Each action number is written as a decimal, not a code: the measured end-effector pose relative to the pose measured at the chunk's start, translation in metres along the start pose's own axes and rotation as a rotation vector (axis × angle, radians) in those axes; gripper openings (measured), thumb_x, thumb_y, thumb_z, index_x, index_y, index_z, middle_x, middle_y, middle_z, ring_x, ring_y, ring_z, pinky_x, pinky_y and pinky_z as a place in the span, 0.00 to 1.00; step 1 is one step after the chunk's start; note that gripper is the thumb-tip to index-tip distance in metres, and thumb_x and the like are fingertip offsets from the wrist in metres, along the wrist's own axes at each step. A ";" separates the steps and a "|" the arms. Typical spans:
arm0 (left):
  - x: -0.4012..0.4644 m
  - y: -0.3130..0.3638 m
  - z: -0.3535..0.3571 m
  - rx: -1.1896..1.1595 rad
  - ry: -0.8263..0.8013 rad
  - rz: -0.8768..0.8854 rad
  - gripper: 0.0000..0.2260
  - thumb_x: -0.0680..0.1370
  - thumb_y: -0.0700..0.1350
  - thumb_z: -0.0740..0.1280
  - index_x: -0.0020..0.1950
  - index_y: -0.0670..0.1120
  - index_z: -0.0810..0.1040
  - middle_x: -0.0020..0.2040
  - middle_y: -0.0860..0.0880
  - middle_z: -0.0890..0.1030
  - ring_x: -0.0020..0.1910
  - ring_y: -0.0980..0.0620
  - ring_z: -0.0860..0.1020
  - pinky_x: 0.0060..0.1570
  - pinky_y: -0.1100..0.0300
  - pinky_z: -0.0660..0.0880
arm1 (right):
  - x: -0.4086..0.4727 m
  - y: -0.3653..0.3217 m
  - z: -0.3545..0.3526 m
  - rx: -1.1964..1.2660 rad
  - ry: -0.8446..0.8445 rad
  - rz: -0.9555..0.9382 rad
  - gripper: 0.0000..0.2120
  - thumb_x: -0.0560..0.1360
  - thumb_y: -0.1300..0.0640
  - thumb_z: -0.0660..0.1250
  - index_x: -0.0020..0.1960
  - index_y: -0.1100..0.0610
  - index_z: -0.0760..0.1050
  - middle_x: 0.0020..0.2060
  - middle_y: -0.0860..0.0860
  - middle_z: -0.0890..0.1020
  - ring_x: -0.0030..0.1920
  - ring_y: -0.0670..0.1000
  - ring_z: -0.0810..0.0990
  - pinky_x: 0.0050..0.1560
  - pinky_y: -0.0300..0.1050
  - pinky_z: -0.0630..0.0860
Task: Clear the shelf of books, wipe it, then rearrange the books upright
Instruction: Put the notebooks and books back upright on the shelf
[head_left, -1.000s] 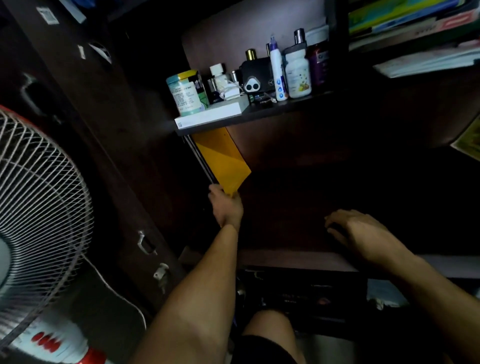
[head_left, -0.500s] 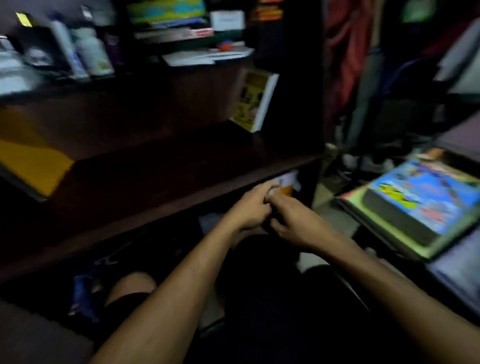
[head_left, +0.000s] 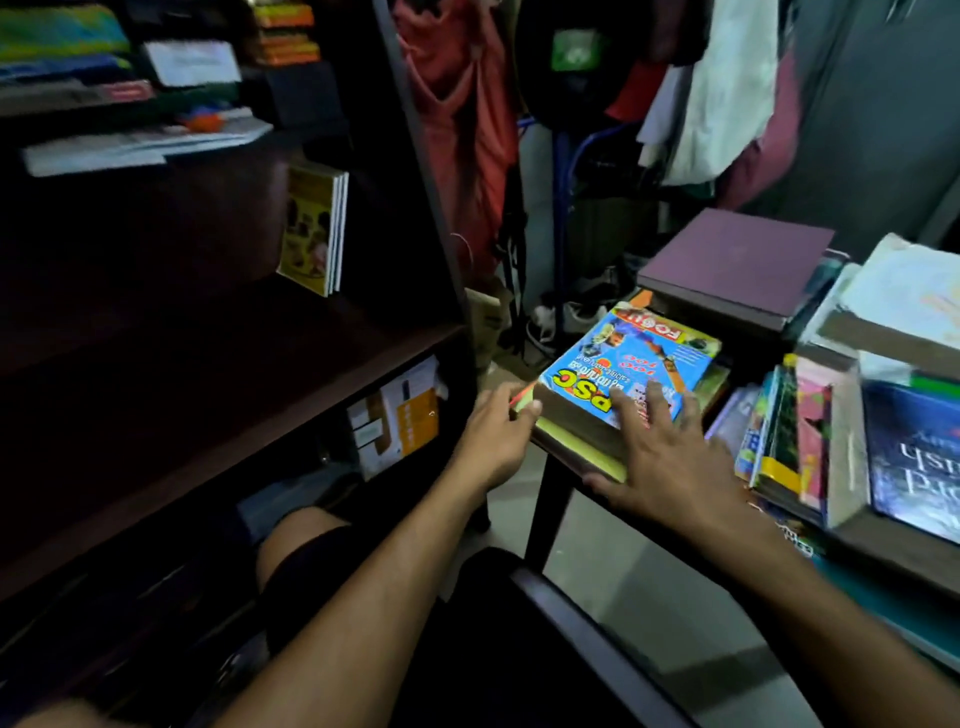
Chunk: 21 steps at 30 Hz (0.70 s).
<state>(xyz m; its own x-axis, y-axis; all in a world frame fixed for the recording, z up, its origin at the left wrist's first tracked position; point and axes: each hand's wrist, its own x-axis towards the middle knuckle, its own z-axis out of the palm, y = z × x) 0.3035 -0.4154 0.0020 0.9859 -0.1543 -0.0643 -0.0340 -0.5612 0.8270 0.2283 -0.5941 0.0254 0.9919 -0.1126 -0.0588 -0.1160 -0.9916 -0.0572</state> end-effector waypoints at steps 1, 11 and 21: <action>0.003 0.000 0.001 0.012 0.024 -0.010 0.18 0.84 0.53 0.61 0.73 0.51 0.70 0.69 0.49 0.68 0.67 0.50 0.70 0.59 0.60 0.65 | -0.002 0.000 0.006 0.001 0.012 -0.004 0.50 0.71 0.27 0.63 0.79 0.43 0.38 0.81 0.54 0.41 0.78 0.67 0.52 0.70 0.69 0.65; 0.015 -0.004 0.004 0.139 0.051 -0.045 0.29 0.78 0.55 0.71 0.75 0.48 0.68 0.65 0.48 0.70 0.63 0.50 0.70 0.63 0.52 0.72 | -0.005 0.001 0.020 0.021 0.084 -0.039 0.55 0.72 0.38 0.72 0.79 0.46 0.33 0.80 0.56 0.37 0.71 0.67 0.68 0.69 0.64 0.66; -0.004 -0.015 -0.007 -0.370 0.004 -0.155 0.22 0.73 0.38 0.76 0.66 0.45 0.79 0.55 0.50 0.82 0.55 0.51 0.80 0.57 0.54 0.79 | -0.021 -0.003 0.018 0.026 0.111 -0.172 0.48 0.77 0.56 0.67 0.80 0.49 0.34 0.80 0.58 0.38 0.64 0.64 0.68 0.62 0.56 0.72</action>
<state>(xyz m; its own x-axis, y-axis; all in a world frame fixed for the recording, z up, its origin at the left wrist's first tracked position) 0.3011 -0.4007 -0.0058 0.9753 -0.0874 -0.2030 0.1761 -0.2472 0.9528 0.2065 -0.5871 0.0085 0.9966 0.0508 0.0641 0.0561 -0.9950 -0.0825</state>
